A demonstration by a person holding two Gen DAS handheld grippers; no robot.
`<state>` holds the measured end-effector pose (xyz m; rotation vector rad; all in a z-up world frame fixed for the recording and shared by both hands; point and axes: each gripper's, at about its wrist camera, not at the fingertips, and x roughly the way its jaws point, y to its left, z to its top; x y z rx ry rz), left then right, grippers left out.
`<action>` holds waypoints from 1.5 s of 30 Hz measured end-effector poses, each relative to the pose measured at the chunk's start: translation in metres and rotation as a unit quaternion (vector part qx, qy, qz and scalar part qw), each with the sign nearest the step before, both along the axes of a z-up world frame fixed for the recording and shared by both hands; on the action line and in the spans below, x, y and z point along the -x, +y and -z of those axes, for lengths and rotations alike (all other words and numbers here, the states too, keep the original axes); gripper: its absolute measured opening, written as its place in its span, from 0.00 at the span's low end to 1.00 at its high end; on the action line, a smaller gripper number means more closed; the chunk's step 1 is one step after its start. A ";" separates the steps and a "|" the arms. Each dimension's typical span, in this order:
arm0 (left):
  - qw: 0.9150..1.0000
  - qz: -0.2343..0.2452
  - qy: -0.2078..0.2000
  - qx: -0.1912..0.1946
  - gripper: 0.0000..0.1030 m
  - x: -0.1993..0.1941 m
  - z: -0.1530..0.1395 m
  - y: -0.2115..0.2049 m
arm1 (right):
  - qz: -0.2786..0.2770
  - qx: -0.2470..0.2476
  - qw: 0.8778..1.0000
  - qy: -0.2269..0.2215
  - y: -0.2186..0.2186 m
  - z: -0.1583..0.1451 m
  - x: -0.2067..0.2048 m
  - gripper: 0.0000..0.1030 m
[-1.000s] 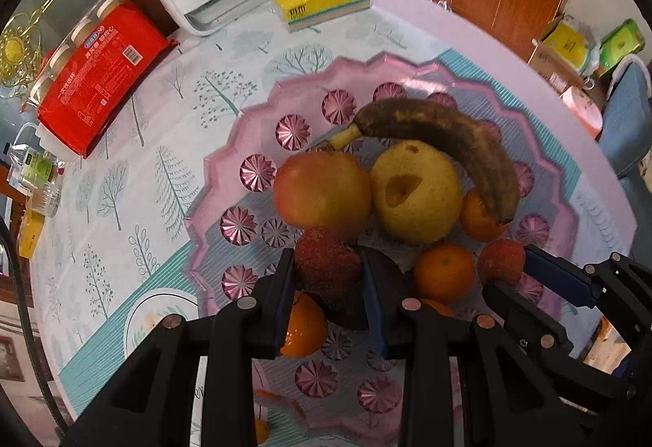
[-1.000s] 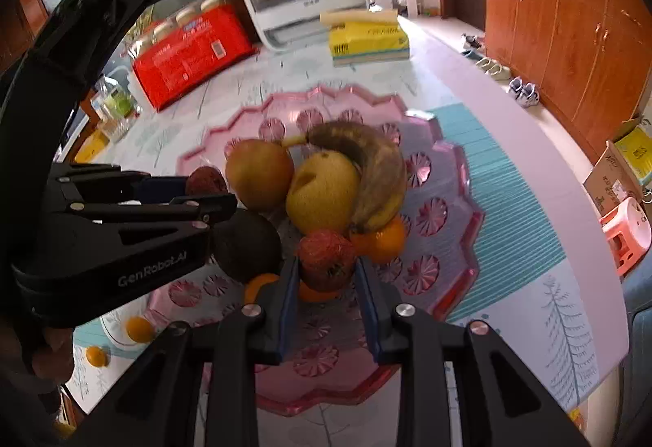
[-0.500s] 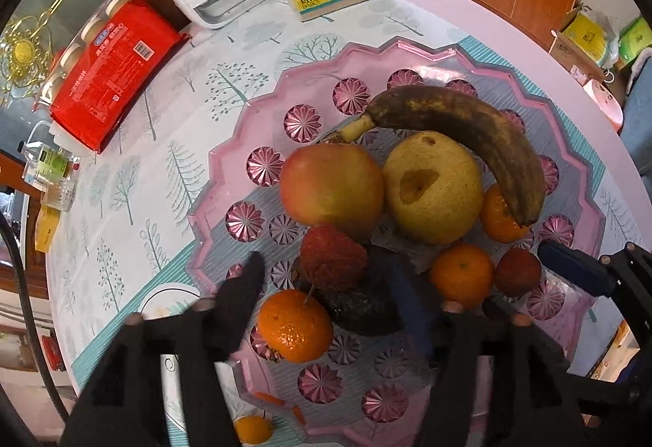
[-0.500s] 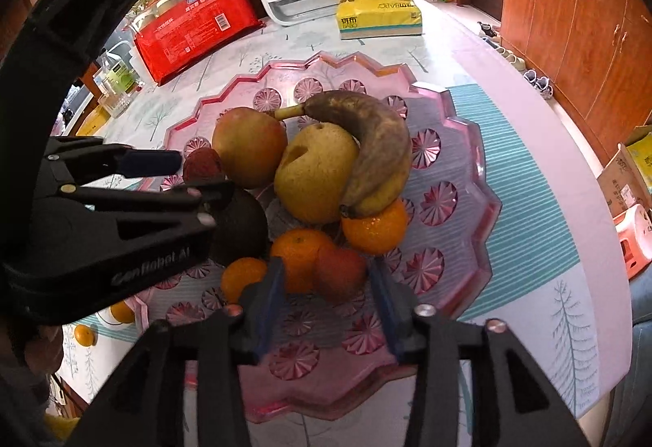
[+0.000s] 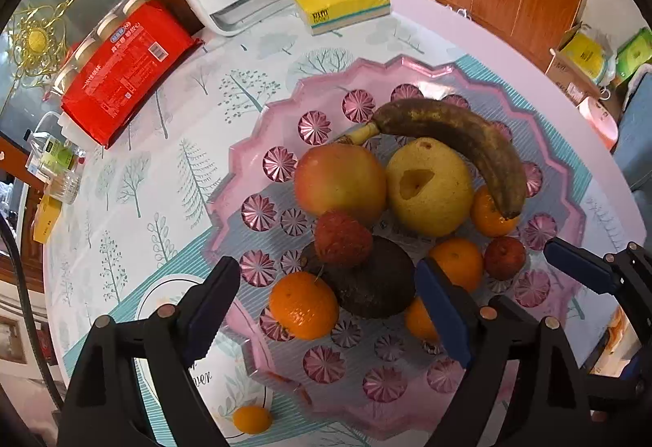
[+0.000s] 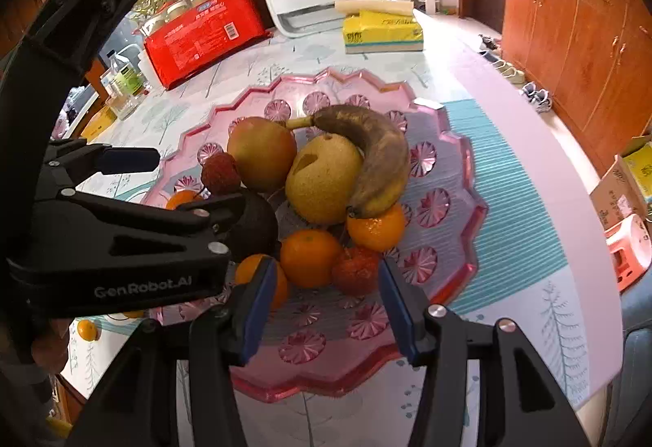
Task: Organize fruits
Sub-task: 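Move both tools back toward the last two small oranges on the table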
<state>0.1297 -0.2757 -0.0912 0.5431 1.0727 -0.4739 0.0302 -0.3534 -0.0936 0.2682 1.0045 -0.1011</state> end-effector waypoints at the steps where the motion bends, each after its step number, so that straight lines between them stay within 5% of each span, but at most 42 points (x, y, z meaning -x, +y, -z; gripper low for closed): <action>1: 1.000 0.004 -0.002 0.004 0.85 0.001 -0.003 0.003 | 0.004 0.002 1.000 -0.003 0.002 -0.003 0.002 0.51; 26: 0.991 0.020 -0.074 0.111 0.87 0.014 -0.091 0.133 | 0.065 0.063 0.995 -0.047 0.093 -0.084 0.038 0.52; 45: 0.986 -0.060 -0.106 0.112 0.88 0.036 -0.091 0.285 | 0.017 0.035 0.994 -0.106 0.183 -0.106 0.034 0.51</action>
